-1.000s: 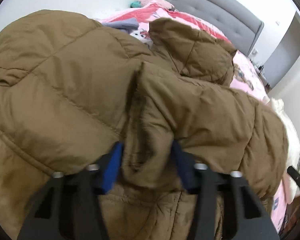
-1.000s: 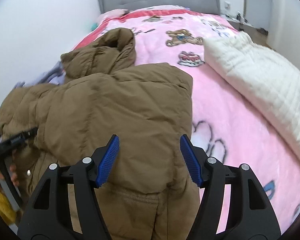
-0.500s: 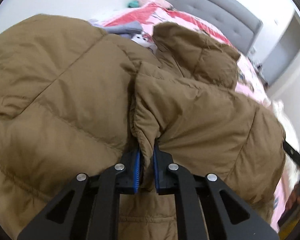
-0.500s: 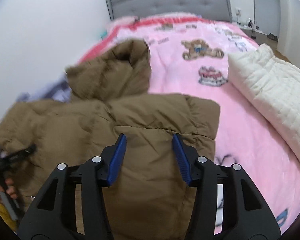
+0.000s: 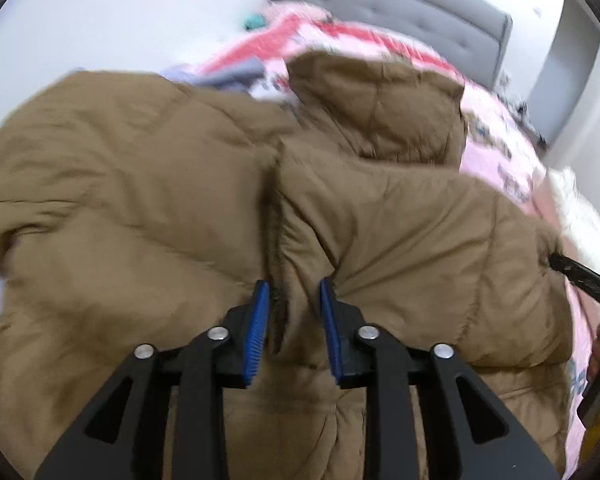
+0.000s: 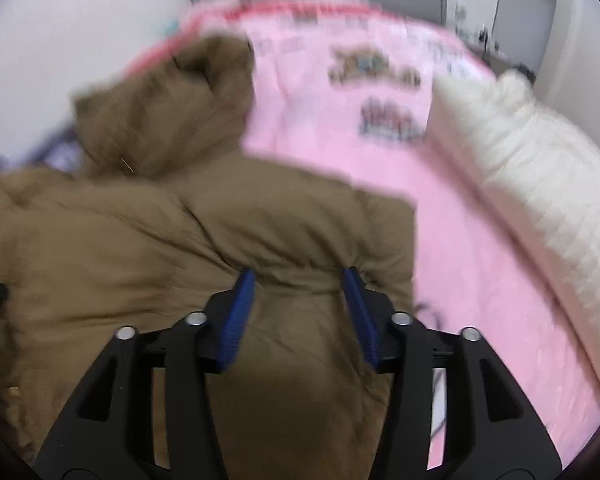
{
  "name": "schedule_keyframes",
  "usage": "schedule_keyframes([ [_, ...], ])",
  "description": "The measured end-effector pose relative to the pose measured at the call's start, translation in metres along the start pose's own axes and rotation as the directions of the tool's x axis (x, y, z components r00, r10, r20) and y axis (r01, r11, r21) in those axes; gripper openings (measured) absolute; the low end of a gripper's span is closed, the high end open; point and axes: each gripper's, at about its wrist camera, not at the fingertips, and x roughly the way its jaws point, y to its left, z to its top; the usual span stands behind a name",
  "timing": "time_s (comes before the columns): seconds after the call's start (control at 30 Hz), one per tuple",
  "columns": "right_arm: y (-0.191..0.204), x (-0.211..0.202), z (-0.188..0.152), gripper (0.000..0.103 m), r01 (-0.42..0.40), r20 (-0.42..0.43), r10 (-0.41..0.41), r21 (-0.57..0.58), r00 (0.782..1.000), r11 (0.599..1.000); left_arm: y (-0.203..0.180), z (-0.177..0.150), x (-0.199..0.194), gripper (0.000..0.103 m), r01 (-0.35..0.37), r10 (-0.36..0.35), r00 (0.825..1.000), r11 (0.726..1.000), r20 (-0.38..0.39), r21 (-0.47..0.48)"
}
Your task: Fold large clothes
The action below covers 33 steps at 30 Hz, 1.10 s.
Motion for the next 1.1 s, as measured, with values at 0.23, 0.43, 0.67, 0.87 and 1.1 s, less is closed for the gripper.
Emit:
schedule_keyframes([
  [0.23,0.007,-0.038,0.019,0.058,-0.087,0.12,0.092,-0.042,0.989,0.995,-0.042,0.024,-0.036,0.063,0.035,-0.072,0.984,0.976,0.165,0.215],
  [0.43,0.014,0.033,0.023,0.049,-0.034,-0.009,0.033,-0.02,0.999,0.999,-0.059,0.058,0.049,0.063,0.139,-0.131,0.99,0.975,-0.056,0.171],
  [0.67,0.014,0.08,0.006,0.051,0.054,-0.087,-0.059,-0.055,0.994,0.997,-0.059,0.048,0.095,0.063,0.081,-0.054,0.989,0.977,-0.14,0.196],
  [0.87,0.01,0.07,0.019,0.055,-0.008,-0.138,0.006,-0.013,0.99,1.0,-0.064,0.051,0.072,0.063,0.063,-0.032,0.993,0.957,-0.114,0.281],
  [1.1,0.032,0.017,0.092,0.076,-0.2,0.139,0.212,-0.093,0.967,0.975,-0.039,0.13,0.025,0.084,0.023,-0.067,0.99,0.944,0.123,0.329],
])
